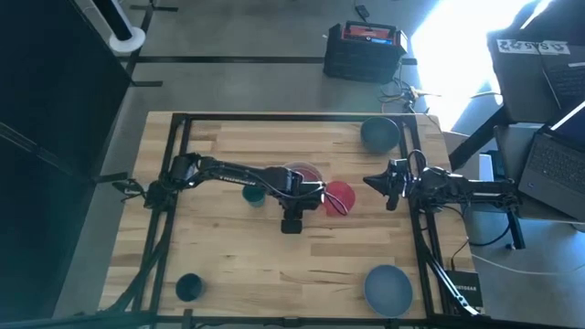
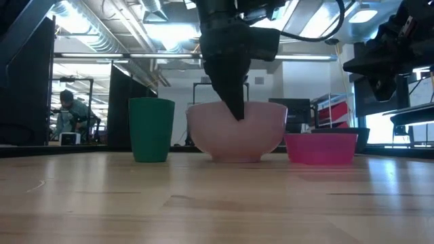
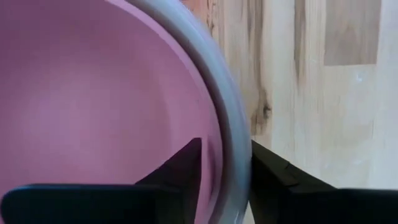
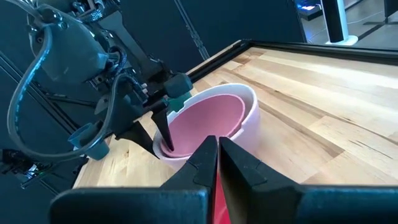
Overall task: Nest bowls inside each other
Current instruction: Move the stacked bowls to the center of the table, then stack the green bowl on top of the pink bowl
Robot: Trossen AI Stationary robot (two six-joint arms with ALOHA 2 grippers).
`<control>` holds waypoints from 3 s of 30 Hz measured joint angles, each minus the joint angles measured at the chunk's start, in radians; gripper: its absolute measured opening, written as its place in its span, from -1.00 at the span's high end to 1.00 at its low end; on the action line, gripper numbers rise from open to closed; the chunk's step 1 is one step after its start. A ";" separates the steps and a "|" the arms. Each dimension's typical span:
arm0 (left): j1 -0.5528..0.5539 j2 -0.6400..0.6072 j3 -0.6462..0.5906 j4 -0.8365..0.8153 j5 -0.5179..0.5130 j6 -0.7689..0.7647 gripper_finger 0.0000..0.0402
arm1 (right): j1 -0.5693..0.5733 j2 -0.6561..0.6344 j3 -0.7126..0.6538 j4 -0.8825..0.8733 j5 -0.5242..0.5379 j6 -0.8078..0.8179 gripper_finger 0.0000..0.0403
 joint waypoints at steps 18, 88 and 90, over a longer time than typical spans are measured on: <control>0.010 0.000 0.246 -0.294 -0.205 0.146 0.44 | -0.018 0.150 0.148 -0.022 0.077 -0.117 0.98; 0.362 -0.562 0.438 -0.558 -0.326 0.114 0.45 | -0.072 1.719 1.644 -0.906 -0.194 -0.590 1.00; 0.361 -0.562 0.438 -0.558 -0.326 0.108 0.45 | -0.052 1.777 1.679 -0.935 -0.197 -0.584 1.00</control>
